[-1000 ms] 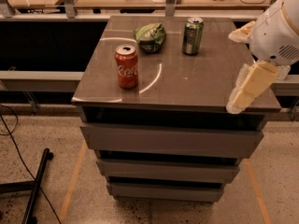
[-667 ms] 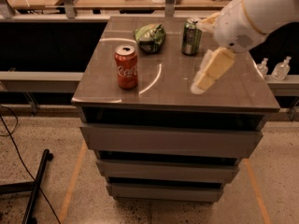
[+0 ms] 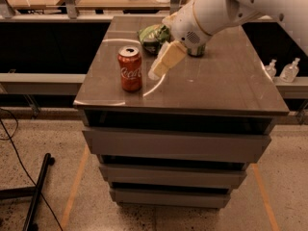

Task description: Knock coke can over

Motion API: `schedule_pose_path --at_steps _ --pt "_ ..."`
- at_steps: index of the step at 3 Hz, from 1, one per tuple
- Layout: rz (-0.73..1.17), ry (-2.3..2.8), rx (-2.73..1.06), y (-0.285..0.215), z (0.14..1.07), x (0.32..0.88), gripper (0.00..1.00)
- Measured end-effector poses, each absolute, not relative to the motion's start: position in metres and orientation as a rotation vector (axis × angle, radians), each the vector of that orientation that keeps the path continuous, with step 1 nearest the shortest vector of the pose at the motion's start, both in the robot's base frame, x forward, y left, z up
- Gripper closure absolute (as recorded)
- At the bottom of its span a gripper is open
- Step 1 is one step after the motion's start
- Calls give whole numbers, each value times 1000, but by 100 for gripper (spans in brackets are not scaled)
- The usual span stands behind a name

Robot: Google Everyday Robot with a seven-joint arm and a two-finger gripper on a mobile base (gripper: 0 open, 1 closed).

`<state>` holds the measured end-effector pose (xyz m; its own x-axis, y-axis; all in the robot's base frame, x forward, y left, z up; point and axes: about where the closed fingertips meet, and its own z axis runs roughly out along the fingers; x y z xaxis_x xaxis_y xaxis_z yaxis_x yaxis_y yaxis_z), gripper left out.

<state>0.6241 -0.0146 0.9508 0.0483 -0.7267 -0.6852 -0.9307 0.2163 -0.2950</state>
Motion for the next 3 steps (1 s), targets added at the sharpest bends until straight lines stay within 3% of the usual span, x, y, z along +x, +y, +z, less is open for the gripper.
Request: schedule_pose_path --at_steps 2,3 --pt "371 1706 -1495 -7 949 633 0" --pt "564 1638 -1275 12 933 650 0"
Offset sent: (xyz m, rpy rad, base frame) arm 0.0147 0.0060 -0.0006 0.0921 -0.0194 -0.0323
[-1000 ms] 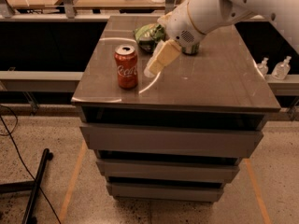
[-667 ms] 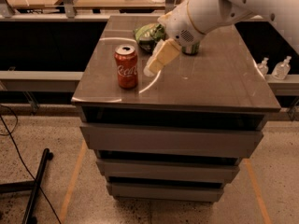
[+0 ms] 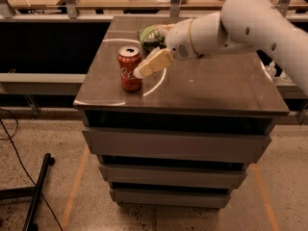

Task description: Knock coke can over

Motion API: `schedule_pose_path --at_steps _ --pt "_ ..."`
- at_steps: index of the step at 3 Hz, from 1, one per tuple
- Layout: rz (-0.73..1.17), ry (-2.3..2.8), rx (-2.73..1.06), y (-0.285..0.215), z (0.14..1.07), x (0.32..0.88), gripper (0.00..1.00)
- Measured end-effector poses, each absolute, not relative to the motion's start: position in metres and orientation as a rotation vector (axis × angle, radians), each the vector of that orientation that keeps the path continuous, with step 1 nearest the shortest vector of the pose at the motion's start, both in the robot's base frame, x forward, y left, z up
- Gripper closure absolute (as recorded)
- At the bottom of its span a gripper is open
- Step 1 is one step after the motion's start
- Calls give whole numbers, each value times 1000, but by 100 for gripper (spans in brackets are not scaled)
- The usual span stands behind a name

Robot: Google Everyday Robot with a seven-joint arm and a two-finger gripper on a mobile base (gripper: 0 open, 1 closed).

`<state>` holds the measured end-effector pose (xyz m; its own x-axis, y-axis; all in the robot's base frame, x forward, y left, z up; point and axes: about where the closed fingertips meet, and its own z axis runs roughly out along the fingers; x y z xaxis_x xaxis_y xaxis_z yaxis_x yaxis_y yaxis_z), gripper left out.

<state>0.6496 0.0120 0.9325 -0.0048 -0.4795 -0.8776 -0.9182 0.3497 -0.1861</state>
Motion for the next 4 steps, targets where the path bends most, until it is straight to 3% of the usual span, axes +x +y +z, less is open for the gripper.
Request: schedule_pose_path --at_steps 2,4 --pt "861 1507 -1034 47 906 642 0" --pt "894 1415 -1015 57 903 636 0"
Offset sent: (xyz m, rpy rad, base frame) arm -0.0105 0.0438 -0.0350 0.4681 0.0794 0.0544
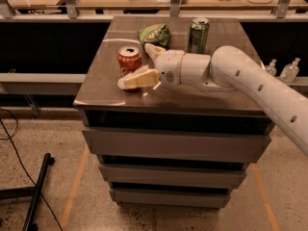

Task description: Knock coke can over

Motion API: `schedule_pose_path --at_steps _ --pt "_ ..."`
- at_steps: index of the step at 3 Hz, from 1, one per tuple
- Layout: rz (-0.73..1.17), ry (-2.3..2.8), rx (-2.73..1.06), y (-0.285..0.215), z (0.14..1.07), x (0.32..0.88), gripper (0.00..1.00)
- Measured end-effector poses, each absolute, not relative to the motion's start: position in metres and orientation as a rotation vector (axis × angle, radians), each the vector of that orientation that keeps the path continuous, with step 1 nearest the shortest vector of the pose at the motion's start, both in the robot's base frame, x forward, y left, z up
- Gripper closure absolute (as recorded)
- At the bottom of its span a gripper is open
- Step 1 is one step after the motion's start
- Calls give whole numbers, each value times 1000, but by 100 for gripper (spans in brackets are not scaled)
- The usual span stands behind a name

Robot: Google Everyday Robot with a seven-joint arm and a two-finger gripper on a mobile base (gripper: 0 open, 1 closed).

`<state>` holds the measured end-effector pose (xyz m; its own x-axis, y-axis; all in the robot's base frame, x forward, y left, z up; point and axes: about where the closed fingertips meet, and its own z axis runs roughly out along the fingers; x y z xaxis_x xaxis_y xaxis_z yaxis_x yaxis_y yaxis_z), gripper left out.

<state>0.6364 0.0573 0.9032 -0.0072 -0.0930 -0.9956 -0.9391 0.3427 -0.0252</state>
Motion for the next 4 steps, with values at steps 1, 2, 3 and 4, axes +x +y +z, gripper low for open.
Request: schedule_pose_path --at_steps 1,2,3,4 --pt "871 1402 -1026 59 900 636 0" --pt "841 1397 -1047 62 898 637 16" --pt "836 1406 -1064 67 896 640 39" --pt "854 1431 -1084 76 891 646 64"
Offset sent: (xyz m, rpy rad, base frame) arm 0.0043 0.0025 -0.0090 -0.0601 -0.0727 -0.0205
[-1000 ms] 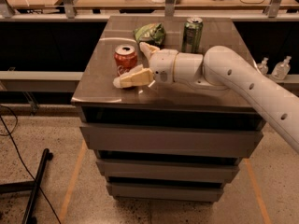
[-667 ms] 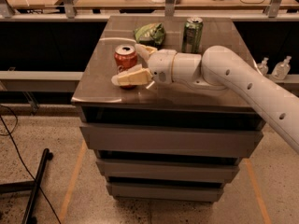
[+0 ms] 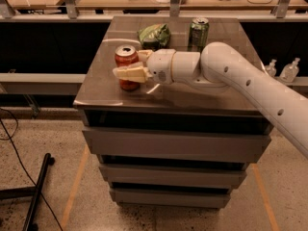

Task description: Knock coke can over

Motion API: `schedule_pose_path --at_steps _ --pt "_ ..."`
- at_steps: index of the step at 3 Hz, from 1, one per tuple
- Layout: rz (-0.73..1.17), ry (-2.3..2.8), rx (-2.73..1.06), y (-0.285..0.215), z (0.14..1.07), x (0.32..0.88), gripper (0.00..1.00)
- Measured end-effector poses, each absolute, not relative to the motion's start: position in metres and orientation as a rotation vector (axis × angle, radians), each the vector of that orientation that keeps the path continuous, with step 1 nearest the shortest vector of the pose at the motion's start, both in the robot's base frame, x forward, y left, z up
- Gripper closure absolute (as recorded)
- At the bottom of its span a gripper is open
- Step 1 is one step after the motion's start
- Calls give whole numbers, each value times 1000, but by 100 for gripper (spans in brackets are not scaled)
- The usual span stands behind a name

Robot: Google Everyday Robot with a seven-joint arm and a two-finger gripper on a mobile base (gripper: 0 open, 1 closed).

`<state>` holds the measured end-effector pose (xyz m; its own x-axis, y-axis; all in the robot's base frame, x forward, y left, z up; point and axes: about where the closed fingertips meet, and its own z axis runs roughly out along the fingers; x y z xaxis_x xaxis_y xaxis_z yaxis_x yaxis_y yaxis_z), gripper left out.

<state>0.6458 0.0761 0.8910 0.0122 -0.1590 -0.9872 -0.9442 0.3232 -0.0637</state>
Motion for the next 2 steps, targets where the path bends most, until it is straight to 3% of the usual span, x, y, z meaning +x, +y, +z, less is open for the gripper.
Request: schedule_pose_path --at_steps 1,2 --pt "848 1476 -1075 73 889 654 93" --pt "742 1566 -1075 40 903 665 100"
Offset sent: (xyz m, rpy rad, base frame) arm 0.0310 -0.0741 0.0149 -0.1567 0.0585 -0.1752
